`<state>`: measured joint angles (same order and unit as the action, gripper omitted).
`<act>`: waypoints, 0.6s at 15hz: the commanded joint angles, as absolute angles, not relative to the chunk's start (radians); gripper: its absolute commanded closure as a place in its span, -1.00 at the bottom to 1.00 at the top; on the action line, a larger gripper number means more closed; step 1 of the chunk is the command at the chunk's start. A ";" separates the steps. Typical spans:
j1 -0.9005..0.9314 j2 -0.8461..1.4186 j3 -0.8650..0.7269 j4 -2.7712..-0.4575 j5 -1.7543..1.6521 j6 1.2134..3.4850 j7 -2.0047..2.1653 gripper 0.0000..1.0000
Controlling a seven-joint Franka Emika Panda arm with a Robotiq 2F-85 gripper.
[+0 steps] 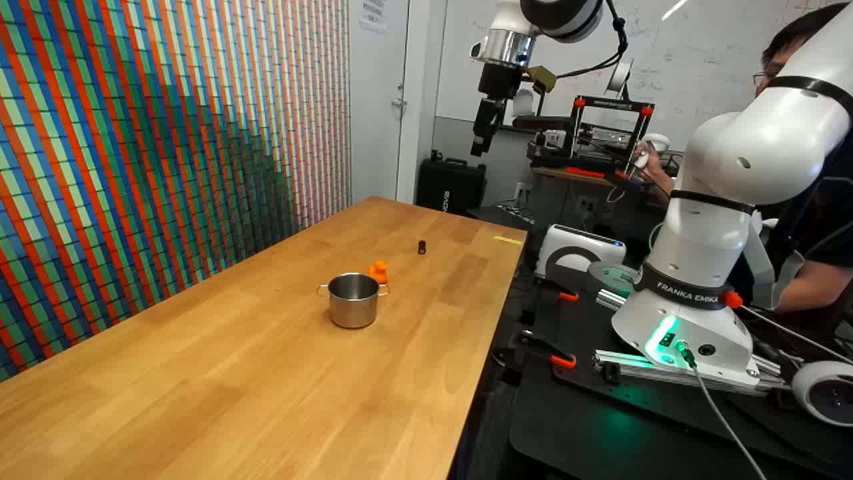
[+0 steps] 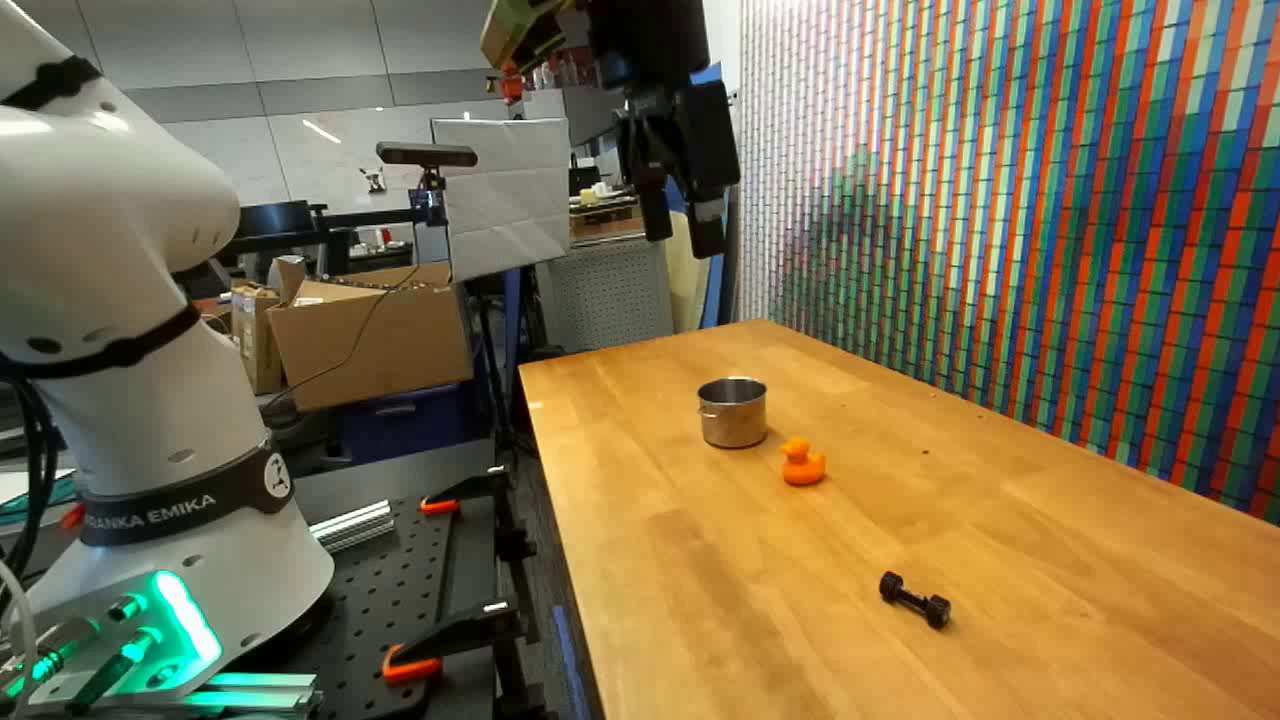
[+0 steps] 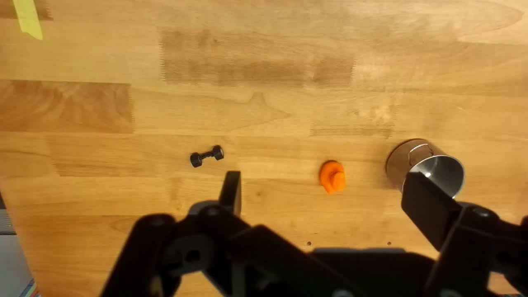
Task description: Put the rubber duck in the pot
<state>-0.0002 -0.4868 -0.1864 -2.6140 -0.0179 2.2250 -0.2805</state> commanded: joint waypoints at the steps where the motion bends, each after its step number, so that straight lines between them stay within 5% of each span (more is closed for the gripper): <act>1: -0.015 -0.486 -0.172 -2.612 -0.009 2.223 -0.287 -1.00; 9: 0.057 -0.300 -0.109 -2.508 0.034 2.376 -0.250 -1.00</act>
<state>0.0158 -0.4528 -0.1581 -2.6022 -0.0083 2.2766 -0.2787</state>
